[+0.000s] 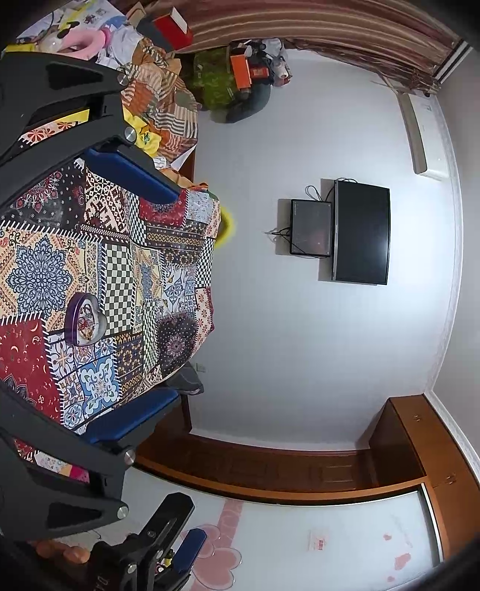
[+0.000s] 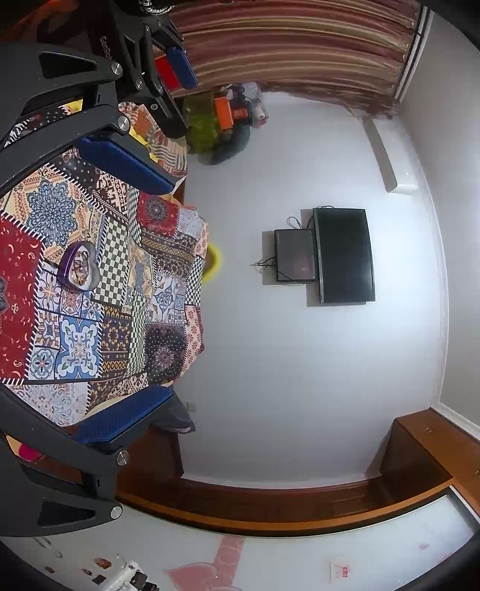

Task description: Organize jewelry

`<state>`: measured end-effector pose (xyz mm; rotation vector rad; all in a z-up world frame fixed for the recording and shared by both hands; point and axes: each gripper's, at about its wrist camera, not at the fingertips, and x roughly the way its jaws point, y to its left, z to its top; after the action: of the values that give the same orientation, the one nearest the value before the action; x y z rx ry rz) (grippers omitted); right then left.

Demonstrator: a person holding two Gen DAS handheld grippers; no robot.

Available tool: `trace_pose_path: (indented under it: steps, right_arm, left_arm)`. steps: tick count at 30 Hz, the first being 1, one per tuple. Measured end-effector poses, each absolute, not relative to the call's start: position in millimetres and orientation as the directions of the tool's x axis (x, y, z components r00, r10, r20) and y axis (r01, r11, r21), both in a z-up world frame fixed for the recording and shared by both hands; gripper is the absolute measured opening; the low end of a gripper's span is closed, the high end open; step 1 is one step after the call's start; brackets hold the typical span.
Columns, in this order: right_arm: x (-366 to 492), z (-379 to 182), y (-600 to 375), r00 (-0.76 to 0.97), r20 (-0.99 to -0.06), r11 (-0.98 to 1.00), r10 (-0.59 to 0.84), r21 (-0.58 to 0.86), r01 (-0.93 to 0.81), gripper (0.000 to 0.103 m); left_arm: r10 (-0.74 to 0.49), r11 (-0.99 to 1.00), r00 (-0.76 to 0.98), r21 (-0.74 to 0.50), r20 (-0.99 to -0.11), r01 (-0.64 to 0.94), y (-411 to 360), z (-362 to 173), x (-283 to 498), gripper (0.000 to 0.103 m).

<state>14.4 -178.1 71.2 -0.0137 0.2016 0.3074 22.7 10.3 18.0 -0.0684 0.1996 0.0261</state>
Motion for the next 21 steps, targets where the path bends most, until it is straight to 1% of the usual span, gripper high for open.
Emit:
trace_pose_path:
  steps: [21]
  right_arm:
    - [15.7, 71.9, -178.1, 0.934, -0.200, 0.954, 0.298, 0.018, -0.300, 0.102]
  left_arm:
    - [0.010, 0.998, 0.981, -0.062, -0.196, -0.022, 7.4, 19.7, 24.9, 0.100]
